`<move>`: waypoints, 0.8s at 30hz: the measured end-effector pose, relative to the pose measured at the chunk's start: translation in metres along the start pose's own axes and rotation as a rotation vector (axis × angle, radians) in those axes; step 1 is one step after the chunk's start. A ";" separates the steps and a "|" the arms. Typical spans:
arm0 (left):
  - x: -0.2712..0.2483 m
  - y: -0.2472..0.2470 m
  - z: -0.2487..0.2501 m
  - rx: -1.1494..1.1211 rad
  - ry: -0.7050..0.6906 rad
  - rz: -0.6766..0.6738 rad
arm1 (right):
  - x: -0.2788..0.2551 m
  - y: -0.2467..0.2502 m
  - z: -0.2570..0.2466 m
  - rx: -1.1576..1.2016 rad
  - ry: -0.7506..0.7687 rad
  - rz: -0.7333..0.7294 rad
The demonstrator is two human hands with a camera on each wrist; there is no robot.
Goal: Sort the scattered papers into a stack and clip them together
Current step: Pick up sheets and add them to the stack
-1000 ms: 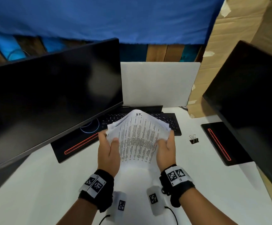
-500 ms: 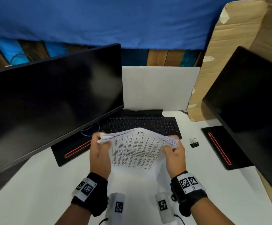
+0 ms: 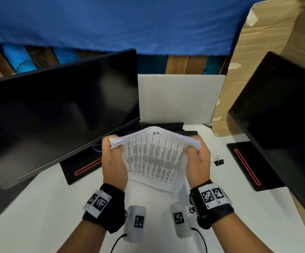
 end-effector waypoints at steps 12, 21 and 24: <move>-0.026 0.003 -0.063 0.030 0.309 0.039 | -0.019 0.004 0.064 0.021 -0.344 0.123; -0.026 0.005 -0.069 0.138 0.289 -0.056 | -0.023 0.001 0.063 -0.058 -0.347 0.035; -0.007 0.007 -0.053 0.346 0.119 -0.149 | -0.004 0.017 0.054 -0.199 -0.233 0.109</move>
Point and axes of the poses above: each hand's wrist, its own x-axis towards the middle knuckle, its own y-axis out of the back of the hand, z = x × y, the point moved 6 cm from there along x, towards the middle knuckle, and after that the axes turned 1 degree about z, right-handed, at the moved point
